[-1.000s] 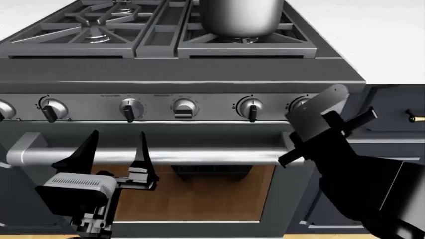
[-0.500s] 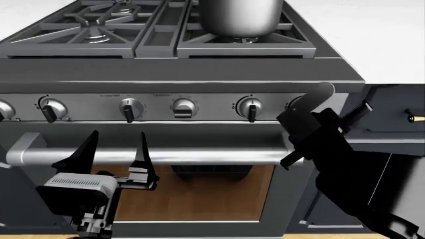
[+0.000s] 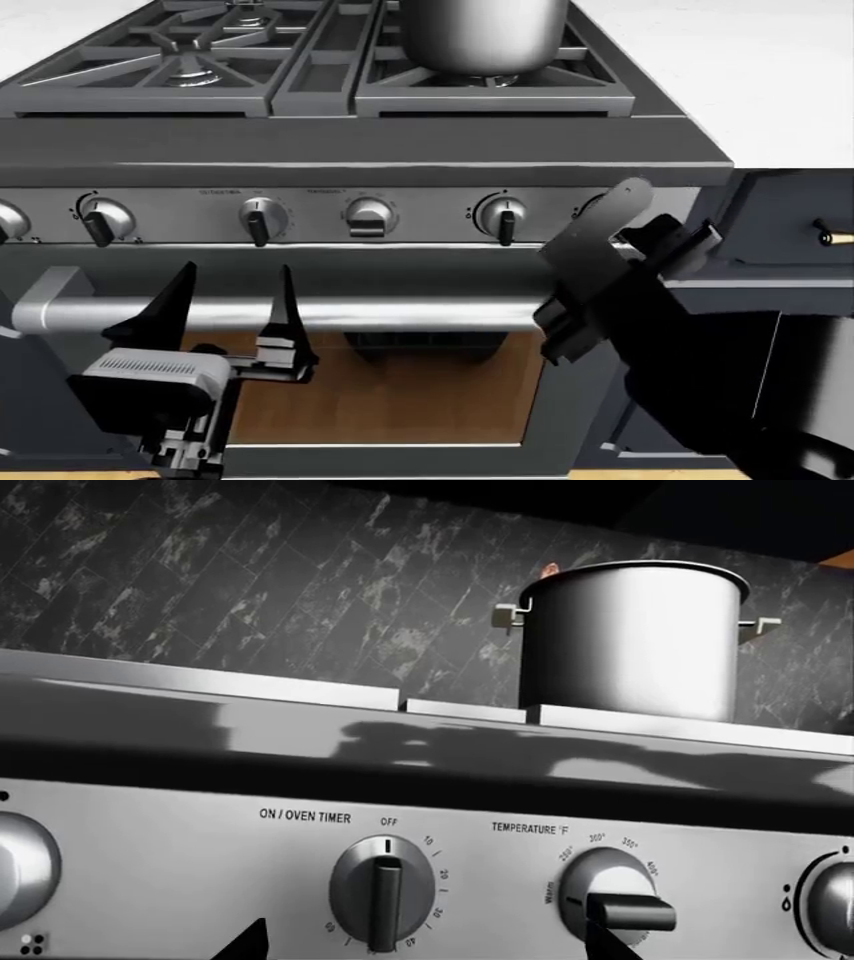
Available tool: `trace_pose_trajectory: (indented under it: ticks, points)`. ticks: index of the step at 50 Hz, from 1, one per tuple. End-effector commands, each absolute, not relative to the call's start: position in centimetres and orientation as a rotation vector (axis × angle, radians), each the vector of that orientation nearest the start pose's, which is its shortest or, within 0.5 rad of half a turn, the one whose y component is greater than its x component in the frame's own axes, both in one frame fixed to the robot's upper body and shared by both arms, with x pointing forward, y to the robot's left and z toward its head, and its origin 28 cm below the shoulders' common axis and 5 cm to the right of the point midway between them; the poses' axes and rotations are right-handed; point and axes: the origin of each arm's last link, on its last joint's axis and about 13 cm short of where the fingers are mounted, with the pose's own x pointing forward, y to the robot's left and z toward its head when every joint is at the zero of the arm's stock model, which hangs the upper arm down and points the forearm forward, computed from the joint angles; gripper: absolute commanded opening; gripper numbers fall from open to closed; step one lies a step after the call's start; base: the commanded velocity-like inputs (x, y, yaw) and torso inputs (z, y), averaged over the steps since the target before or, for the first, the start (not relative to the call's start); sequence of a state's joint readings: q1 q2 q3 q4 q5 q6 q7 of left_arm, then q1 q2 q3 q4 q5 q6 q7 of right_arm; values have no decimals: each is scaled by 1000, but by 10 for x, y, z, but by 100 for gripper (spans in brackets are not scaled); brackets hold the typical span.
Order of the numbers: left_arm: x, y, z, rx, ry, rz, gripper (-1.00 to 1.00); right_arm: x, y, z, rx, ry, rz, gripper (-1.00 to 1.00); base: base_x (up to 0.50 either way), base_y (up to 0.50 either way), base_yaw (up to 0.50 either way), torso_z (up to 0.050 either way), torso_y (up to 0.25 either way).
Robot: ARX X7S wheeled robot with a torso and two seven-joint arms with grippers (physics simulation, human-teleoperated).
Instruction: Frozen meat rests on a plate on the counter. Retrieve the meat and place it in a pot on a burner. Then turn the burner on.
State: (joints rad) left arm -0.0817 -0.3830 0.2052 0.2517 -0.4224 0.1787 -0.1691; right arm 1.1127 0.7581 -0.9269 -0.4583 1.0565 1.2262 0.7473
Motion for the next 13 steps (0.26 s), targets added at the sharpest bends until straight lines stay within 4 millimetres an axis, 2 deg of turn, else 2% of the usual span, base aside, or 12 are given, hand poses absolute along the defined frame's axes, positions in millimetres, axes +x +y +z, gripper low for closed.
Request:
trace_pose_trajectory:
  ticks: [1, 13]
  points:
    - [223, 237, 95, -115, -403, -119, 100, 241, -119, 206, -766, 285, 136, 100, 0, 0, 0, 0, 0]
    - [222, 237, 95, -118, -406, -119, 100, 229, -117, 219, -796, 232, 75, 100, 0, 0, 0, 0, 0]
